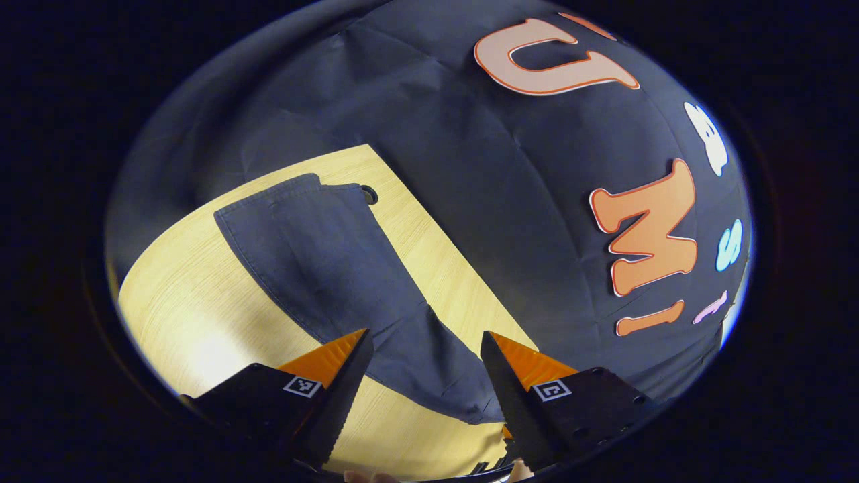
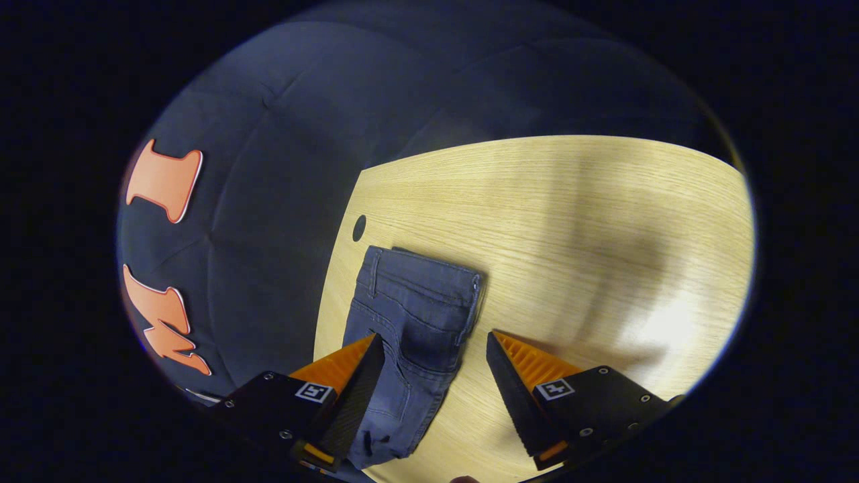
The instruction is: Grasp the waist and the cuffs of the jeans and fold them to make the two legs overlap; first hold the waist and fold one-third of the jeans toward the cuffs, then hold the cuffs and fold the remaining one-third in the same direction to finish folding.
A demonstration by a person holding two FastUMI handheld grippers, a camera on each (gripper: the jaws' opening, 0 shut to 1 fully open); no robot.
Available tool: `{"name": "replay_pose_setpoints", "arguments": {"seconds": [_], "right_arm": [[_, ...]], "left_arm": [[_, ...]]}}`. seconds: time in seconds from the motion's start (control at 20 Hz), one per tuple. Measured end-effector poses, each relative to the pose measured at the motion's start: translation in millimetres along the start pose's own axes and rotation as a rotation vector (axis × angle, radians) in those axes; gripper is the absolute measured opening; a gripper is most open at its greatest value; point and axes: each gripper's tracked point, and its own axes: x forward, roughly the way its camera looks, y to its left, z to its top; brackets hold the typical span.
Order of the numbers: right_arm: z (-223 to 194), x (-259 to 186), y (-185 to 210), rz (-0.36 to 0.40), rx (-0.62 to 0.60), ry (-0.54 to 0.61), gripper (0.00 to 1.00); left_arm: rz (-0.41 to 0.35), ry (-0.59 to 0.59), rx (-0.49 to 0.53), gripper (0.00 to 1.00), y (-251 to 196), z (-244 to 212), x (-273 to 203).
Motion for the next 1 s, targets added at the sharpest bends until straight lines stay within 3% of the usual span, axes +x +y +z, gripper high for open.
{"name": "replay_pose_setpoints", "arguments": {"seconds": [0.2, 0.25, 0.35, 0.4, 0.45, 0.65, 0.7, 1.0], "right_arm": [[-1, 18, 6, -0.013, -0.046, 0.007, 0.89], [1, 24, 3, -0.042, -0.08, -0.011, 0.82], [2, 28, 1, -0.054, -0.118, -0.054, 0.57], [1, 28, 1, -0.059, -0.112, -0.073, 0.52], [4, 27, 2, -0.059, -0.113, -0.092, 0.39], [7, 12, 17, -0.111, -0.208, -0.157, 0.17], [5, 6, 27, -0.113, -0.237, -0.163, 0.18], [-5, -45, 107, -0.034, -0.36, -0.234, 0.17]], "left_arm": [[0.002, -0.012, -0.035, 0.98, 3, -1, 2], [0.003, -0.012, -0.041, 0.98, 5, -4, 2], [0.012, -0.013, -0.057, 0.98, 14, -6, 2], [0.012, -0.013, -0.068, 0.98, 17, -7, -1], [0.01, -0.014, -0.079, 0.98, 21, -8, -2], [0.011, -0.01, -0.108, 0.98, 36, -4, -10], [0.008, -0.015, -0.113, 0.95, 41, 0, -12], [-0.026, -0.01, -0.129, 0.98, 59, 22, -22]]}}
